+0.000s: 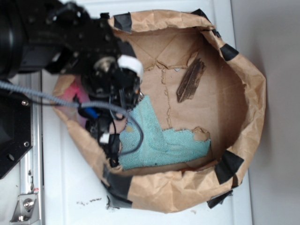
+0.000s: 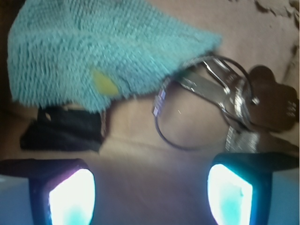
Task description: Grab the silver keys.
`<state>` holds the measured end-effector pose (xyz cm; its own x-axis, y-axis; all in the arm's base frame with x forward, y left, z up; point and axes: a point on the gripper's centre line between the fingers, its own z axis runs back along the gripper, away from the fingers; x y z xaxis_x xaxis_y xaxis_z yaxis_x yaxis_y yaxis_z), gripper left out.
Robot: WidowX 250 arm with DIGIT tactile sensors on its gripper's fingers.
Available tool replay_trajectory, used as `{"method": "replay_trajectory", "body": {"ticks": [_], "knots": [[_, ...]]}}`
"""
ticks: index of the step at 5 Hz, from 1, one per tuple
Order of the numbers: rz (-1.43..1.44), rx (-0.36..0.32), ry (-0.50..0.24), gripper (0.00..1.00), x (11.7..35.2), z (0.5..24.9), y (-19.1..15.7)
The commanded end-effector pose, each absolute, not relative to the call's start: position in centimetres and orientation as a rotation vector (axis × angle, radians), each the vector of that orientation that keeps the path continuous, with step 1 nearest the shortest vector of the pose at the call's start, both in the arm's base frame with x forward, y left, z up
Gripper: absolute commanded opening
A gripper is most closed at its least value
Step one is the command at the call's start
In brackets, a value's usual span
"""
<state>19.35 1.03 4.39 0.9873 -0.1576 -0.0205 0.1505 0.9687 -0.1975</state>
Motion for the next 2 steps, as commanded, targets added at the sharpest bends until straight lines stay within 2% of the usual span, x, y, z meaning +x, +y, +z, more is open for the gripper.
{"method": "replay_trajectory", "body": {"ticks": [1, 2], "knots": [[-0.077, -0.173, -0.117, 1.0, 21.49, 5.14, -0.44], [-0.055, -0.165, -0.155, 1.0, 21.67, 5.37, 0.37]]}}
